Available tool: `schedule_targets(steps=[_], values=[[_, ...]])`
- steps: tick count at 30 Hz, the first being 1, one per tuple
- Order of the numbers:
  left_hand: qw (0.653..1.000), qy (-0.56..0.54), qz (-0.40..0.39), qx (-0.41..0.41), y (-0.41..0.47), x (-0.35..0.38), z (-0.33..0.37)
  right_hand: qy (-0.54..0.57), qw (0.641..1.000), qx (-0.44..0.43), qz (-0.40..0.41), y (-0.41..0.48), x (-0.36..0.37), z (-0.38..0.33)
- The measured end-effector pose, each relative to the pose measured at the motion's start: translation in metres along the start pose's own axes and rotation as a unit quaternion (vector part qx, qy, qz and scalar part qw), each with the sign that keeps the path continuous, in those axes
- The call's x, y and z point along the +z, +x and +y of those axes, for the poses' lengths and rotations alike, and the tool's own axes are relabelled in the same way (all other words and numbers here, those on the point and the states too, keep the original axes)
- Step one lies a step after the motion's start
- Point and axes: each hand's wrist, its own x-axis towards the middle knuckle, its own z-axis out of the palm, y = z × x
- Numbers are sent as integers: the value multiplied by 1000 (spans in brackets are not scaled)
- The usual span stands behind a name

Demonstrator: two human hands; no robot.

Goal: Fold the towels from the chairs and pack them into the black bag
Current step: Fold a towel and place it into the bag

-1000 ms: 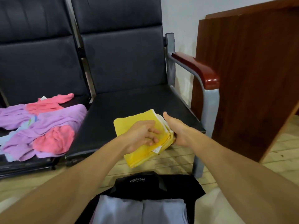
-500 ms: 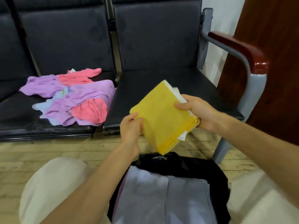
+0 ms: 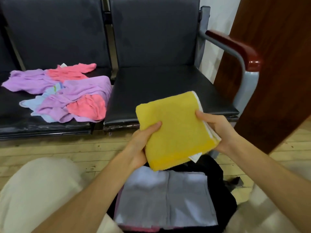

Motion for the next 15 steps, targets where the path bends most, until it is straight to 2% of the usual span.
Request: schedule_targets(steps=[4, 8, 11, 15], values=[[994, 91, 55, 9, 1, 7, -14, -74, 993, 47, 79, -4, -26, 16], [972, 202, 122, 8, 18, 11, -48, -171, 975, 19, 139, 0, -51, 41], [942, 315, 112, -9, 34, 11, -81, -259, 953, 48, 148, 1, -76, 67], [907, 402, 104, -75, 60, 5, -123, -284, 942, 77, 161, -2, -114, 91]])
